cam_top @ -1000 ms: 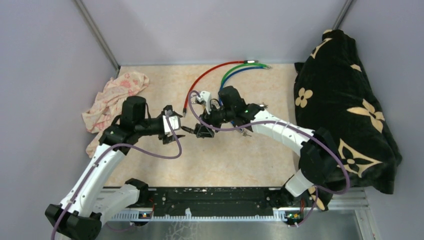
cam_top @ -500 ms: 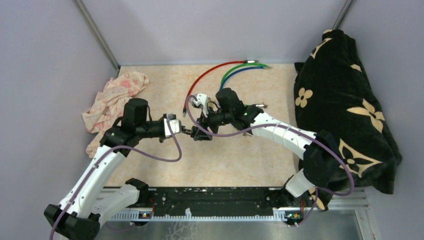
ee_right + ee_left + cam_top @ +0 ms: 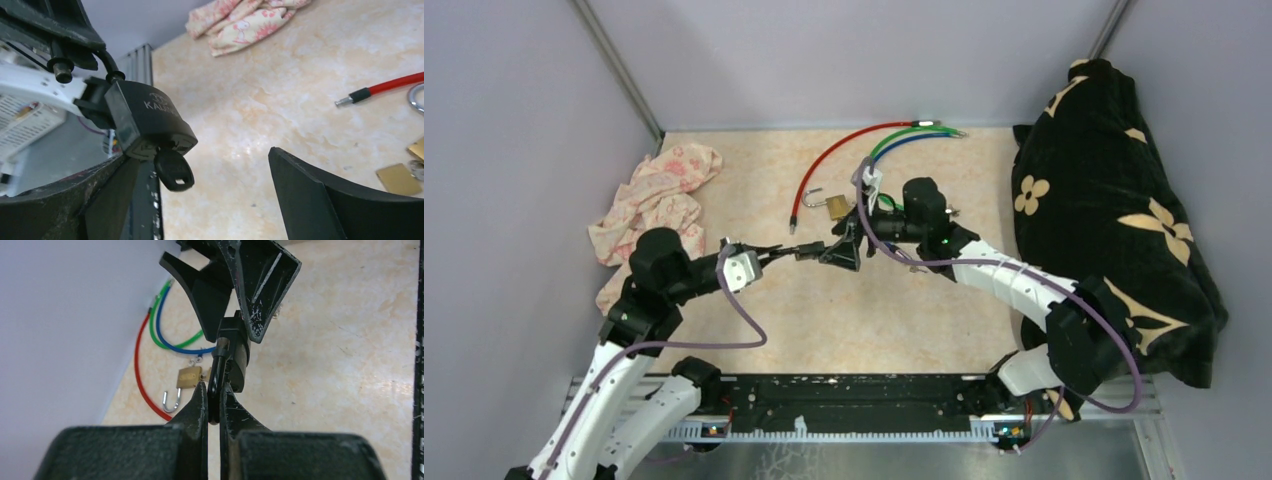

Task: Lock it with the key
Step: Pick up the lock from the center of the board.

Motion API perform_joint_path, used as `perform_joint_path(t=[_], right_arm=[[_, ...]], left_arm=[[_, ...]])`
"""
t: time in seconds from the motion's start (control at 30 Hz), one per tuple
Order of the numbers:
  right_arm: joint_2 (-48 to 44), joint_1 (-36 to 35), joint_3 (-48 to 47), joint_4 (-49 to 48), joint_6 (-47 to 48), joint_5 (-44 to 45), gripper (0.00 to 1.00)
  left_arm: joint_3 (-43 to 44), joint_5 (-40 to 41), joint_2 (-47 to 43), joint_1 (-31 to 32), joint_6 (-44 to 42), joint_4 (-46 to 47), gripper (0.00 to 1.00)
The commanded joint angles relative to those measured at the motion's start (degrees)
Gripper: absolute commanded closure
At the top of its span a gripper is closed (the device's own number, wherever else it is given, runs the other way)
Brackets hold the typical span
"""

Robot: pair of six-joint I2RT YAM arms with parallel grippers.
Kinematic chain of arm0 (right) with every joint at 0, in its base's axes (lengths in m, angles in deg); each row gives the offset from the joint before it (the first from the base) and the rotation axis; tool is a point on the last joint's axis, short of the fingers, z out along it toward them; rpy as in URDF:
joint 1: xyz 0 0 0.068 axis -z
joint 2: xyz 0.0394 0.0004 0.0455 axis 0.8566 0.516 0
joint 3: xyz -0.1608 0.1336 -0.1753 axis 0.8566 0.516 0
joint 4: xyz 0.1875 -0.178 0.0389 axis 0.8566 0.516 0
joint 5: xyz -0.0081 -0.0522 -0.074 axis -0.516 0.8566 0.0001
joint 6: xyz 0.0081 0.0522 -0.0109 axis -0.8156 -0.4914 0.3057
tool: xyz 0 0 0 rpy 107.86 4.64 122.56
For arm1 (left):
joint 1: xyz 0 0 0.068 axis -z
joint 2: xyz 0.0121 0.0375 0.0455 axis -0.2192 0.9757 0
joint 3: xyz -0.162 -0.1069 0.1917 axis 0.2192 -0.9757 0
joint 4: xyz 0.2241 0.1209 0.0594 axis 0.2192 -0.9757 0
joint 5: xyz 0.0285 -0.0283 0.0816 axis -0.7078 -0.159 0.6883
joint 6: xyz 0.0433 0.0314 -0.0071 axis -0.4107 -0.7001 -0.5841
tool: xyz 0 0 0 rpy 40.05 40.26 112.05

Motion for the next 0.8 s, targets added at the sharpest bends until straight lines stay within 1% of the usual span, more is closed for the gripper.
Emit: perform_joint_path(t=[0.0,0.03,0.07,0.1,0.17,0.23,0.33,0.43,0.47,0.53,0.6,0.63,0.67,0.7,0.77], right_arm=[[1.69,1.51,2.66,-27.61,-24.31,-10.89,0.02],[2.20,1.51,2.97,-31.03,-27.58,-12.09,0.02],[2.12,1.51,3.42,-32.71,-28.48,-12.67,0.02],[1.20,1.51,3.98,-32.35,-27.12,-12.42,0.02],[-2.46,1.51,6.25,-27.93,-20.27,-9.40,0.02],[-6.23,1.31,7.43,-23.00,-12.41,-6.83,0.02],[-9.62,-0.51,7.87,-16.91,-1.68,-4.26,0.02],[-8.95,-2.72,5.92,-12.31,4.74,-3.06,0.03],[-8.40,-2.97,5.21,-11.62,5.37,-3.16,0.05],[-7.50,-3.03,3.95,-11.07,5.52,-4.70,0.16],[-7.16,-3.06,3.44,-11.18,5.04,-6.44,0.34],[-7.21,-3.12,3.48,-11.39,4.79,-6.87,0.42],[-7.28,-3.18,3.57,-11.55,4.62,-7.16,0.46],[-7.40,-3.23,3.73,-11.64,4.41,-7.59,0.47],[-7.39,-3.38,3.85,-11.50,4.15,-8.34,0.44]], left_arm=[[-2.73,-2.39,-3.92,0.31,0.99,11.72,1.00],[-3.41,-1.29,-4.14,0.36,2.13,12.78,1.00],[-3.97,0.41,-4.32,0.38,4.55,14.70,1.00],[-4.27,2.16,-4.42,0.38,7.36,17.41,1.00],[-4.48,3.34,-4.69,0.38,12.46,20.02,1.00],[-4.63,1.69,-5.24,0.35,18.41,21.21,1.00],[-5.41,-4.00,-5.43,0.29,28.96,20.92,1.00],[-6.69,-8.59,-5.19,0.29,34.98,21.97,1.00],[-6.79,-9.32,-5.17,0.32,35.78,22.20,1.00],[-6.83,-9.71,-5.15,0.29,36.01,22.29,1.00],[-6.51,-9.44,-5.17,0.29,35.69,22.27,1.00],[-6.40,-9.16,-5.16,0.25,35.47,22.27,1.00],[-6.35,-9.05,-5.14,0.29,35.44,22.43,1.00],[-6.39,-8.94,-5.10,0.28,35.44,22.56,1.00],[-6.67,-8.64,-5.23,0.29,35.73,22.98,1.00]])
